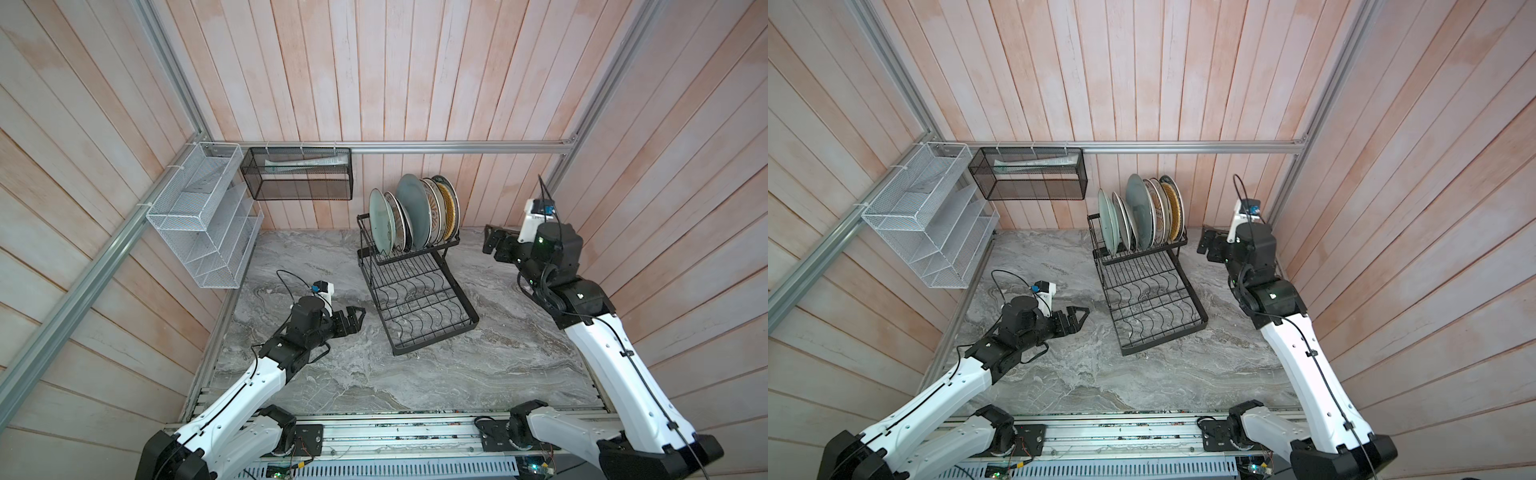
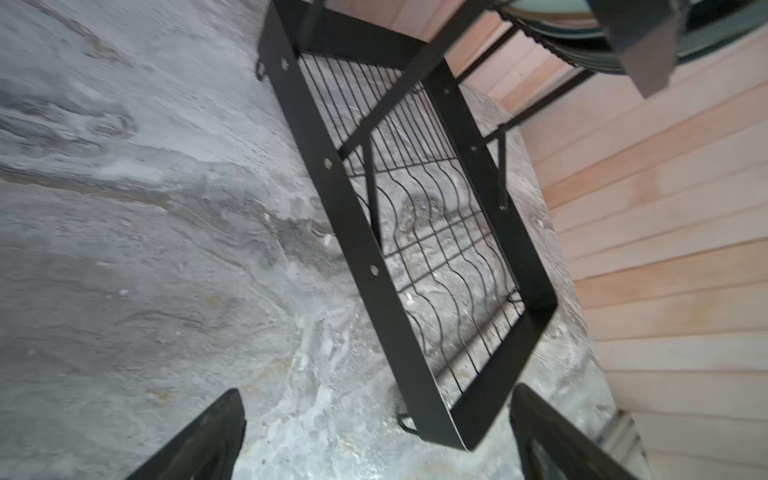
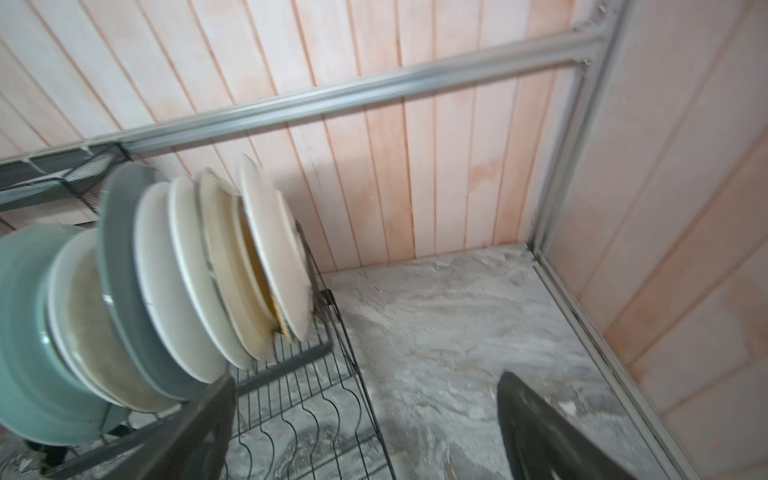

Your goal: Load the plates into the dish rack

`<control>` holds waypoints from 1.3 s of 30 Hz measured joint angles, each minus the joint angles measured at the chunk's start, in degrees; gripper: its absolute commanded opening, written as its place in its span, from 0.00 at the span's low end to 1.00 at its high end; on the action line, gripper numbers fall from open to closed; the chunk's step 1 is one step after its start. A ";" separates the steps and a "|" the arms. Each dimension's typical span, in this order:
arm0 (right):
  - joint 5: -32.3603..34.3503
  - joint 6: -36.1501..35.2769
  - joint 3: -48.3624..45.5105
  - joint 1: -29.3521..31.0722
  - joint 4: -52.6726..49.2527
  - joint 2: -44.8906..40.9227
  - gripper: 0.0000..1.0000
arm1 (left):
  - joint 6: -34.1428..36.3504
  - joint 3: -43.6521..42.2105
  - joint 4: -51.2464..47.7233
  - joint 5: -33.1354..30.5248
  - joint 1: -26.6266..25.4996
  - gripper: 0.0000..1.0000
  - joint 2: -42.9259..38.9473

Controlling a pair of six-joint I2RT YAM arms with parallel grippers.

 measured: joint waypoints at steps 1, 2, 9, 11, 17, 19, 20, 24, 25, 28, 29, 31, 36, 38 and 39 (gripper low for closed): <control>-0.20 1.05 -4.04 -2.71 1.99 -1.84 0.98 | -0.04 0.00 0.70 -2.62 0.00 1.00 0.04; -0.15 1.97 -7.80 -4.90 3.89 -3.23 0.98 | -0.02 0.00 1.51 -5.42 0.00 1.00 0.04; -0.13 3.80 -31.80 -13.57 22.99 -3.65 0.98 | 2.84 -0.68 10.51 -25.11 5.22 1.00 4.00; -0.39 1.90 -38.77 -14.99 33.03 -1.99 0.98 | 4.68 -2.62 14.67 -30.64 7.80 1.00 5.81; 0.22 -4.17 -54.80 -16.06 60.28 9.11 0.98 | 11.85 -7.93 25.49 -39.82 15.17 1.00 12.22; -0.20 -6.10 -55.23 -16.74 64.50 12.41 0.98 | 15.19 -8.46 30.47 -41.40 16.87 1.00 14.12; -0.39 -6.88 -55.12 -17.07 66.18 13.20 0.98 | 16.87 -9.07 33.62 -42.01 17.68 1.00 15.06; -1.73 -8.37 -54.16 -18.47 71.87 14.97 0.98 | 19.98 -13.57 45.03 -40.26 22.53 1.00 19.23; -1.90 -8.44 -54.49 -18.78 73.99 15.65 0.98 | 20.55 -14.84 46.99 -39.60 23.63 1.00 20.17; -2.16 -8.48 -57.05 -19.10 80.89 18.43 0.98 | 22.23 -17.38 55.01 -36.06 25.09 1.00 23.85; -2.47 -8.57 -57.94 -19.12 83.14 19.89 0.98 | 22.77 -17.64 57.59 -35.01 25.31 1.00 25.38; -3.69 -9.11 -58.80 -19.10 84.54 21.86 0.98 | 23.58 -17.49 59.08 -32.46 25.68 1.00 26.77; -6.47 -10.64 -58.95 -18.82 90.90 25.51 0.98 | 25.92 -15.69 62.10 -27.08 25.88 1.00 27.98; -6.91 -11.26 -59.32 -18.49 93.00 27.39 0.98 | 27.02 -14.78 62.69 -24.33 25.88 1.00 28.76; -7.30 -11.45 -59.28 -18.43 92.35 27.36 0.98 | 27.54 -14.64 63.41 -22.60 26.01 1.00 29.22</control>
